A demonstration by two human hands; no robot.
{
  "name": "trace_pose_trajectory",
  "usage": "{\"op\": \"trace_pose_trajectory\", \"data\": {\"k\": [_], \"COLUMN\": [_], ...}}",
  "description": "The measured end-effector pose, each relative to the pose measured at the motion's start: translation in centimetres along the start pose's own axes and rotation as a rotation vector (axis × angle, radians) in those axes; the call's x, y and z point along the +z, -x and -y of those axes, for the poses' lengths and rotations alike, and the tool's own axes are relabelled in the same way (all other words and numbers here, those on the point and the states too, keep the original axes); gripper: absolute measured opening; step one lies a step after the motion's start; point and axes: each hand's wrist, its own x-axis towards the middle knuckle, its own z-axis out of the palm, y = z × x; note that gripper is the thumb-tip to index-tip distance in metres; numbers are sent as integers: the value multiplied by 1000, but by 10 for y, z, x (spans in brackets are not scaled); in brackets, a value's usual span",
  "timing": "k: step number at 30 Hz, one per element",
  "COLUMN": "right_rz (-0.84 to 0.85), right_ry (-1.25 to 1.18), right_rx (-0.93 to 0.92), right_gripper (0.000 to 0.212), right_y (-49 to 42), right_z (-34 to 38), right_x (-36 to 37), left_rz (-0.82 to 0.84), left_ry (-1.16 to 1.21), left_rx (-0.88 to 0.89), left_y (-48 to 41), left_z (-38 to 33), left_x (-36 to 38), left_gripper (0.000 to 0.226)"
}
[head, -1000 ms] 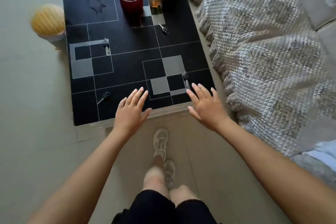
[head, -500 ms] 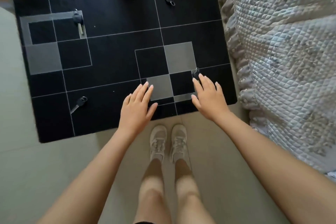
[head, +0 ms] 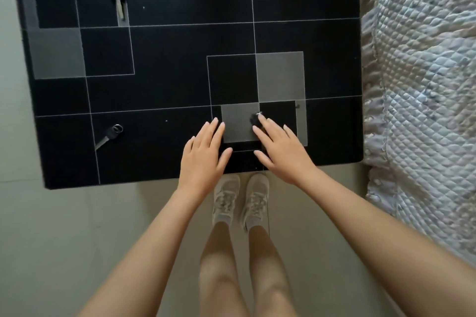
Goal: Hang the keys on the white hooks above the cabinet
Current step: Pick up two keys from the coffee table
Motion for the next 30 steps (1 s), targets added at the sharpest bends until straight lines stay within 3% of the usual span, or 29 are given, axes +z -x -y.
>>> {"op": "trace_pose_trajectory", "data": {"k": [2,10,15,22,26,30], "right_rz": [-65,-260,-252,-242,-228,-238], "right_ry": [-20,-183,-297,-371,-470,-442], "right_rx": [-22,185,296,242,255,275], "right_gripper": [54,47,43,53,49,46], "right_y": [-6,-37,-52,-54,-54,-52], "right_z": [12,41,49,50,53,57], "right_x": [1,3,3,-2,-1,2], "left_rz": [0,-4,-27,-80,-101,-14], "left_ry": [-6,-12,1,-49,-131,-125], "left_rx": [-22,-101,-134,-177,-346,-481], "left_y": [1,4,5,11,16,19], "left_z": [9,43,59,82,99,110], "left_x": [-2,-11,-17,-22,-18,-14], "left_gripper": [59,59,58,59,65,69]}}
